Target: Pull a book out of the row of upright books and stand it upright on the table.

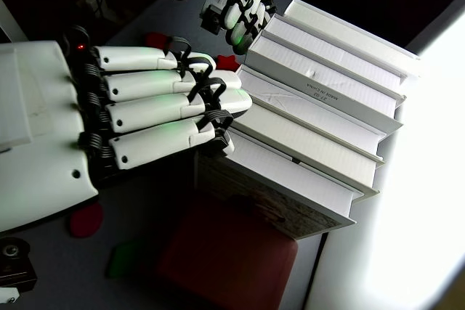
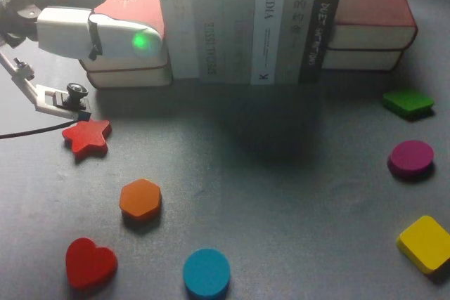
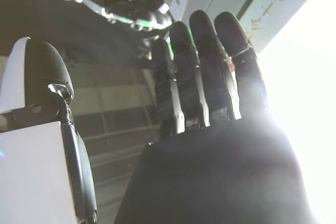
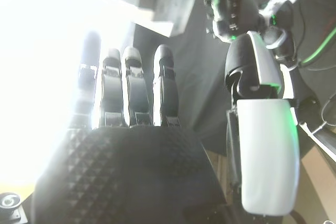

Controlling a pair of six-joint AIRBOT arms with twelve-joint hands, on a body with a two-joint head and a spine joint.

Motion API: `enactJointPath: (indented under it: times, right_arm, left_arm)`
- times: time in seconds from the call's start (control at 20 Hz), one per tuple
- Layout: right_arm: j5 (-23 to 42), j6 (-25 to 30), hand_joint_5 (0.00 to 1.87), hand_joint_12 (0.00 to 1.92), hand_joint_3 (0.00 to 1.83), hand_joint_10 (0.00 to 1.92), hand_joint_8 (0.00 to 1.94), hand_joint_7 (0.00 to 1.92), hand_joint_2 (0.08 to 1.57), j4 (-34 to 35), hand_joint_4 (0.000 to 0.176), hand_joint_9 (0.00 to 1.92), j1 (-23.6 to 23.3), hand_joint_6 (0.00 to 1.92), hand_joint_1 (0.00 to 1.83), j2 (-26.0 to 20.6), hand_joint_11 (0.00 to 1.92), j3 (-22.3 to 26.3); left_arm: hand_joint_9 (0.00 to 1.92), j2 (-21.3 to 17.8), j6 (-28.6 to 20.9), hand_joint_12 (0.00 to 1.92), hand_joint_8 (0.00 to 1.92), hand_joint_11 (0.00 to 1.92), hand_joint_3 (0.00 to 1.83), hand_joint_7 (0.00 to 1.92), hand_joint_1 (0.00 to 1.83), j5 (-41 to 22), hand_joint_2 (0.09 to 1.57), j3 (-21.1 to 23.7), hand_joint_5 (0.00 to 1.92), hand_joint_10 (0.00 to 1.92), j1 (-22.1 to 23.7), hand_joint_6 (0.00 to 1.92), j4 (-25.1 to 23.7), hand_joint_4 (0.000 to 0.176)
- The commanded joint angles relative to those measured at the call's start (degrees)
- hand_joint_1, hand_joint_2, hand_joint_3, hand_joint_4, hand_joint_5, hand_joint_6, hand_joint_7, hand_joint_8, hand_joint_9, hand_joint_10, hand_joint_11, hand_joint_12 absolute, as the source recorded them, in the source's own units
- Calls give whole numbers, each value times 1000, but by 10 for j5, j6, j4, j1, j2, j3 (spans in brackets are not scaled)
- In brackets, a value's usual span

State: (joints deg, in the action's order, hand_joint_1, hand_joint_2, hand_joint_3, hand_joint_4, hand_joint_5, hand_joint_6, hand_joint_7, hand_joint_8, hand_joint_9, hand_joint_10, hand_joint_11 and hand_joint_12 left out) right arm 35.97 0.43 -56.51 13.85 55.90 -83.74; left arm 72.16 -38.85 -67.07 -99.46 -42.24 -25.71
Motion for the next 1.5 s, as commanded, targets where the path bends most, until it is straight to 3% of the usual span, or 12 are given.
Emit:
enactJointPath:
  times: [0.0, 0.15, 0.25, 0.35, 0.45, 0.6, 0.8, 1.1, 1.2, 1.25, 1.35, 1.45]
  right_arm:
    - [20, 4, 322, 1268, 0, 111, 3, 89, 1097, 23, 148, 105, -12, 1, 726, 3, 0, -4]
    - [8, 4, 319, 1144, 0, 94, 4, 65, 1098, 18, 157, 72, -17, 2, 732, 14, 0, -20]
    - [1, 4, 319, 472, 2, 1, 3, 44, 1133, 18, 111, 1, -17, 3, 785, 24, 0, -33]
    - [-5, 5, 307, 1021, 0, 29, 2, 60, 1137, 18, 87, 80, -17, 1, 734, 36, 0, -47]
    - [-12, 7, 293, 881, 0, 13, 1, 54, 1141, 18, 62, 64, -18, 1, 712, 45, 0, -59]
    - [-19, 12, 298, 707, 0, 6, 0, 82, 1097, 18, 132, 71, -21, 1, 653, 60, 0, -74]
    - [-20, 12, 293, 237, 0, 2, 0, 70, 1110, 18, 110, 14, -27, 4, 618, 76, 0, -83]
    - [-20, 12, 293, 2, 0, 0, 0, 0, 1152, 15, 163, 0, -28, 8, 585, 96, 0, -91]
    - [-20, 12, 320, 0, 0, 0, 23, 71, 1153, 14, 109, 0, -28, 15, 645, 101, 0, -96]
    - [-20, 12, 320, 0, 0, 0, 23, 71, 1153, 14, 109, 0, -28, 15, 645, 102, 0, -97]
    - [-20, 12, 304, 0, 0, 0, 10, 52, 1150, 14, 113, 0, -28, 7, 629, 106, 0, -101]
    - [-24, 12, 297, 0, 0, 0, 0, 14, 1139, 14, 164, 0, -28, 3, 611, 110, 0, -107]
  left_arm:
    - [480, 5, -5, 1456, 6, 10, 4, 566, 899, -56, 963, -1, 519, 207, 11, 3, 37, 20]
    - [475, 7, -5, 1428, 4, 1, 0, 565, 929, -56, 957, -2, 523, 195, 14, 3, 34, 6]
    - [462, 9, -5, 1439, 9, 0, 2, 582, 936, -57, 964, -5, 535, 184, 17, 8, 31, 11]
    - [462, 13, -5, 1451, 3, 0, 1, 577, 916, -57, 964, -8, 541, 174, 19, 8, 27, 0]
    - [456, 15, -5, 1420, 0, 0, 0, 552, 944, -57, 961, -10, 524, 161, 22, 0, 24, 0]
    - [475, 17, -5, 1390, 1, 0, 2, 552, 956, -58, 970, -11, 510, 160, 27, 0, 19, 0]
    - [469, 19, -5, 1413, 1, 0, 0, 548, 975, -57, 966, -13, 523, 150, 27, 6, 17, 0]
    - [499, 23, -5, 1520, 6, 0, 0, 569, 965, -57, 960, -17, 542, 153, 28, 10, 14, 0]
    - [503, 24, -5, 1521, 9, 0, 0, 577, 961, -57, 961, -17, 541, 154, 31, 9, 12, 0]
    - [503, 24, -5, 1521, 9, 0, 0, 577, 961, -57, 961, -17, 541, 154, 31, 9, 12, 0]
    - [505, 24, -5, 1503, 4, 0, 0, 569, 960, -58, 962, -17, 530, 154, 32, 3, 11, 0]
    - [525, 26, -5, 1481, 8, 0, 0, 584, 966, -58, 958, -17, 545, 160, 34, 8, 10, 0]
